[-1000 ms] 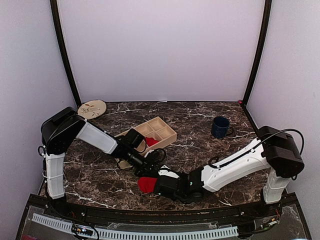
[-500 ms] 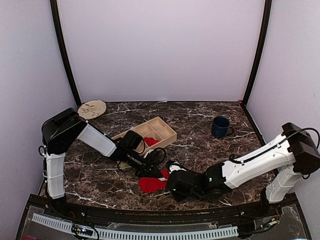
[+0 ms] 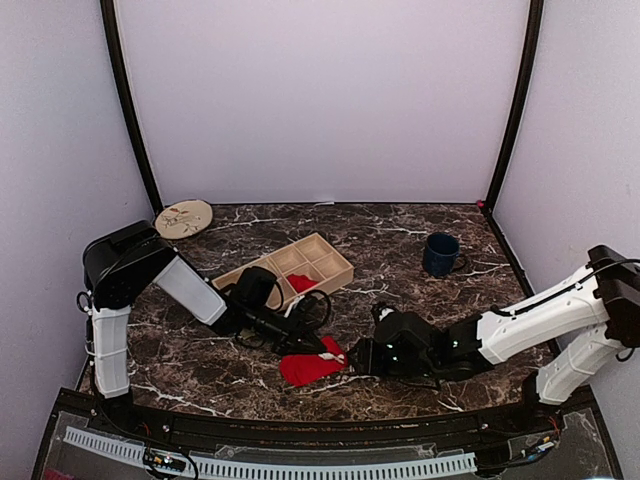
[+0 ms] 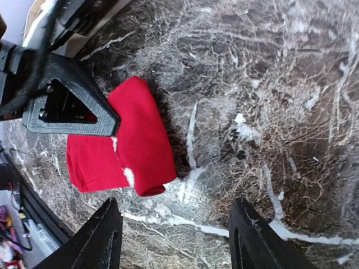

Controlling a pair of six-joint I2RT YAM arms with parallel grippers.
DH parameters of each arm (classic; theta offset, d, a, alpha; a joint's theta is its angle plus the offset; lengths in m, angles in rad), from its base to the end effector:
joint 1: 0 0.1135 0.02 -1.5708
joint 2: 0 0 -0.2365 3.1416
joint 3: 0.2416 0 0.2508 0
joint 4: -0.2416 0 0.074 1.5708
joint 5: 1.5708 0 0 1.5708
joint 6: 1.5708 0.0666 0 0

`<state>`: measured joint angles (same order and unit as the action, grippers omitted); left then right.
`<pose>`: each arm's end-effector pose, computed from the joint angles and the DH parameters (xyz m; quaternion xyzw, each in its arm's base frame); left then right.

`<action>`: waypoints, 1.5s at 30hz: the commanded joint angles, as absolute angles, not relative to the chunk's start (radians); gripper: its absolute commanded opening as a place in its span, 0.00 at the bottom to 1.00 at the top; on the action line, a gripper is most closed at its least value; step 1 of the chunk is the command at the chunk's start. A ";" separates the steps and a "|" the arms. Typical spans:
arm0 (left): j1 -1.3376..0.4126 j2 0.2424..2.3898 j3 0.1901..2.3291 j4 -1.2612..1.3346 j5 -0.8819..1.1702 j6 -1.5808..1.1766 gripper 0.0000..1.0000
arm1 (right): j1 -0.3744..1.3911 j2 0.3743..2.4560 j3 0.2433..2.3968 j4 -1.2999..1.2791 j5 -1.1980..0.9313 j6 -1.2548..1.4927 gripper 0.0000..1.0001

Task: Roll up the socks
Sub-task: Roll the sock at the center of the board.

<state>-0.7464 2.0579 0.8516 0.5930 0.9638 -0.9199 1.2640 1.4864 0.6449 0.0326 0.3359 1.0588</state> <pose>0.2309 -0.2881 0.0519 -0.1446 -0.8020 0.5788 0.0299 0.1120 0.2808 0.1085 -0.0319 0.9168 0.2745 0.2883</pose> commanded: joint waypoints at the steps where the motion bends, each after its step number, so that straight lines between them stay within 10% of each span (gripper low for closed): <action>1: -0.734 2.083 0.777 0.701 0.891 -0.959 0.00 | 1.204 1.494 0.575 0.262 0.218 1.252 0.61; 26: -0.723 2.165 0.601 1.069 0.839 -0.970 0.00 | 1.149 1.747 0.527 0.613 0.083 1.558 0.61; 45: -0.685 2.252 0.573 1.145 0.903 -0.908 0.00 | 1.148 1.870 0.592 0.661 0.119 1.582 0.39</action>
<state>-0.7288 2.1498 0.6197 1.3407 0.9485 -0.9894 1.1557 1.8149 0.5781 0.7273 0.1036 1.5757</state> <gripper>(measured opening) 0.019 0.445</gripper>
